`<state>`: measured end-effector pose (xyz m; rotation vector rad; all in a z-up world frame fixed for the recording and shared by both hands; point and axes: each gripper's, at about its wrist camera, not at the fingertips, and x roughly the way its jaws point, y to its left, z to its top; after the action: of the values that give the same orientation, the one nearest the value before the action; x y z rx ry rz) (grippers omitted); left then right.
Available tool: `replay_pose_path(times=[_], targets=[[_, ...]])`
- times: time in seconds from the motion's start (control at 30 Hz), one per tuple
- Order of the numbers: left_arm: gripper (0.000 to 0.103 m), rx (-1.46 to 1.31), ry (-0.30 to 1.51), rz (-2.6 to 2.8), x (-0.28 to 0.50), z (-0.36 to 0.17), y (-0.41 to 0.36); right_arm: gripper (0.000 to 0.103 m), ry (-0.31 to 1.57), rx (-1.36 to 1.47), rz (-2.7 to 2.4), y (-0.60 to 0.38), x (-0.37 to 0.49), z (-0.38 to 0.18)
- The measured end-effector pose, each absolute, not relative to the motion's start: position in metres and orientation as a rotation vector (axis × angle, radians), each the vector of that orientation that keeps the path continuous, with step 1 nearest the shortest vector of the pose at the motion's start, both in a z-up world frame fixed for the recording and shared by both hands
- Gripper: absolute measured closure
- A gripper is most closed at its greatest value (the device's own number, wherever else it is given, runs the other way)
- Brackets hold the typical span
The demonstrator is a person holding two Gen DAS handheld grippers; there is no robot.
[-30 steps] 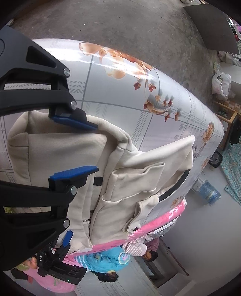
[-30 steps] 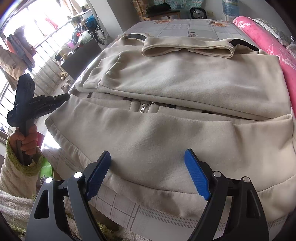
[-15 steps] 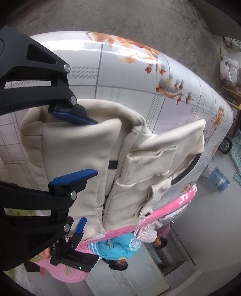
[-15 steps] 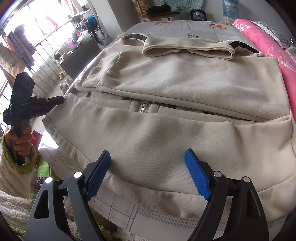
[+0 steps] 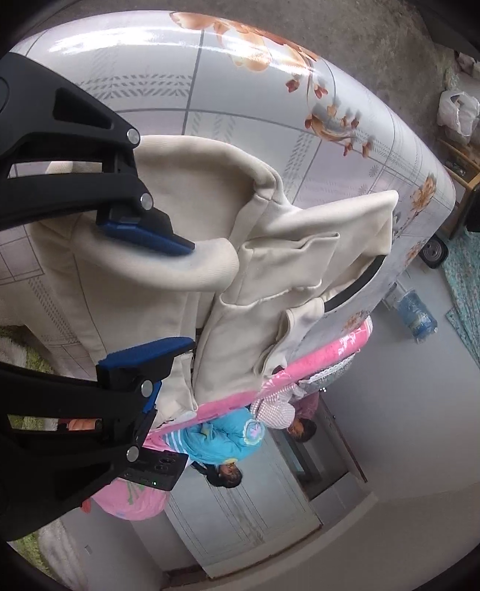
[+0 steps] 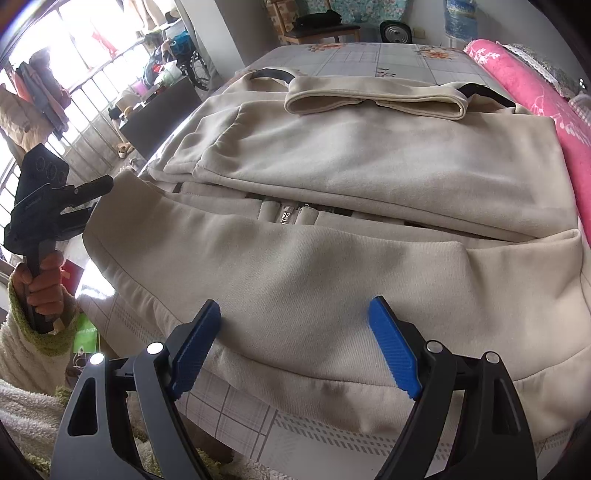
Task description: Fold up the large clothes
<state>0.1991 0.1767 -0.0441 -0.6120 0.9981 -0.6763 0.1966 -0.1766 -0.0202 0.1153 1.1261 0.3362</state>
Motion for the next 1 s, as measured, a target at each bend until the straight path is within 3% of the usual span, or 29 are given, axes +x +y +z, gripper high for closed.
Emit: replay_pose_path(times=[0.23, 0.37, 0.47, 0.8, 1.0], targets=[[0.065, -0.528, 1.073, -0.560, 0.199, -0.051, 0.175, 0.023, 1.119, 0.119, 0.339, -0.177, 0.195, -0.020], [0.077, -0.344, 1.094, -0.456, 0.195, -0.046, 0.158, 0.023, 1.118, 0.121, 0.342, -0.178, 0.195, -0.020], [0.079, -0.170, 1.090, -0.360, 0.191, -0.041, 0.140, 0.023, 1.116, 0.127, 0.345, -0.179, 0.195, -0.020], [0.079, 0.184, 1.023, -0.169, 0.178, -0.037, 0.097, 0.027, 1.034, 0.203, 0.214, -0.237, 0.169, 0.008], [0.079, 0.278, 0.995, -0.123, 0.171, -0.035, 0.084, 0.037, 0.983, 0.248, 0.017, -0.306, 0.154, 0.019]])
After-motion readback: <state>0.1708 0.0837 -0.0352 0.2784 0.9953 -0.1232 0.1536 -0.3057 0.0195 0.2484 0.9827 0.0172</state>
